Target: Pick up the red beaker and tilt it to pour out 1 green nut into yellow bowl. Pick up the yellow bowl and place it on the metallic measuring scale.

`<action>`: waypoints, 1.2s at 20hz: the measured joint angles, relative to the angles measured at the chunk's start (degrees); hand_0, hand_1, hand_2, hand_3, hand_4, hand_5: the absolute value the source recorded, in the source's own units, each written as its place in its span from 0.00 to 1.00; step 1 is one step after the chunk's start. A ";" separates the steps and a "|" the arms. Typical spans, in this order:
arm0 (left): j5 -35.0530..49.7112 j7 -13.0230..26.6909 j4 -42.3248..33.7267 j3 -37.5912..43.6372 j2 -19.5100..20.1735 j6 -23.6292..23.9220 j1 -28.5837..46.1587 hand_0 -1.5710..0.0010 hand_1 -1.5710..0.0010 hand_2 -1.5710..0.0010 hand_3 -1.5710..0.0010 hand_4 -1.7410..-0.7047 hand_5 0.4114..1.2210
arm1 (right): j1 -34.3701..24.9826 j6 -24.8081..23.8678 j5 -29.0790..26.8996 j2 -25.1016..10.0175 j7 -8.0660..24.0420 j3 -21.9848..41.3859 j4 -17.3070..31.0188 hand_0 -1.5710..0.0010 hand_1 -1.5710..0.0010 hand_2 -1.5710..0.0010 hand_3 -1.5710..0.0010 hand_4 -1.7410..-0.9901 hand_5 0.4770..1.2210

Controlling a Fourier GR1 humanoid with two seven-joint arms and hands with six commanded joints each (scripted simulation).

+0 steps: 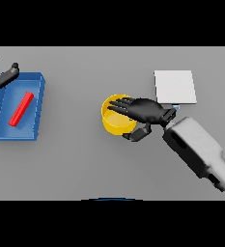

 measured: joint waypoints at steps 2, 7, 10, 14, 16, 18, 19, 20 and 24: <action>0.14 -0.51 0.54 0.31 0.08 -0.37 -0.23 1.00 1.00 1.00 1.00 0.91 0.39 | -0.80 1.06 0.33 -0.31 -0.83 0.75 0.90 1.00 1.00 1.00 1.00 0.64 0.27; -0.03 0.69 1.02 -0.02 -0.64 -0.36 -0.94 1.00 1.00 1.00 1.00 0.92 0.39 | -1.94 1.63 1.48 0.91 -1.39 2.54 5.07 1.00 1.00 1.00 1.00 0.62 0.30; -0.08 0.49 -0.09 -0.08 0.37 -0.32 -0.18 1.00 1.00 1.00 1.00 0.91 0.39 | -2.58 1.32 1.43 1.48 -2.51 2.66 7.06 1.00 1.00 1.00 0.99 0.61 0.31; 0.04 1.11 -2.29 -0.21 0.68 1.29 0.94 1.00 1.00 1.00 1.00 0.91 0.40 | -1.98 0.38 1.61 2.44 -3.80 3.27 7.67 1.00 1.00 0.97 0.94 0.58 0.39; -0.23 1.47 -1.86 -0.35 0.65 1.03 0.36 1.00 1.00 1.00 1.00 0.91 0.39 | -2.74 1.08 0.98 2.99 -2.43 2.65 7.80 0.96 0.96 0.91 0.89 0.50 0.49; 0.06 0.93 -1.98 -0.03 0.70 1.34 0.79 1.00 1.00 1.00 1.00 0.92 0.39 | -2.60 1.44 1.05 3.03 -2.79 2.89 8.28 0.79 0.84 0.82 0.79 0.41 0.63; -0.26 1.62 -2.32 -0.47 0.44 1.25 0.28 1.00 1.00 1.00 1.00 0.92 0.39 | -3.09 1.61 1.41 2.86 -3.53 3.13 8.72 0.70 0.76 0.76 0.73 0.35 0.70; -0.30 1.25 -2.35 -0.60 0.09 1.50 0.50 1.00 1.00 1.00 1.00 0.91 0.40 | -3.26 1.58 1.64 2.75 -2.72 3.04 8.63 0.60 0.68 0.69 0.59 0.36 0.76; 0.05 0.90 -1.25 -0.01 0.29 0.70 -0.04 1.00 1.00 1.00 1.00 0.92 0.40 | -2.97 2.21 1.12 2.03 -3.70 3.36 8.04 0.26 0.31 0.32 0.34 0.20 0.90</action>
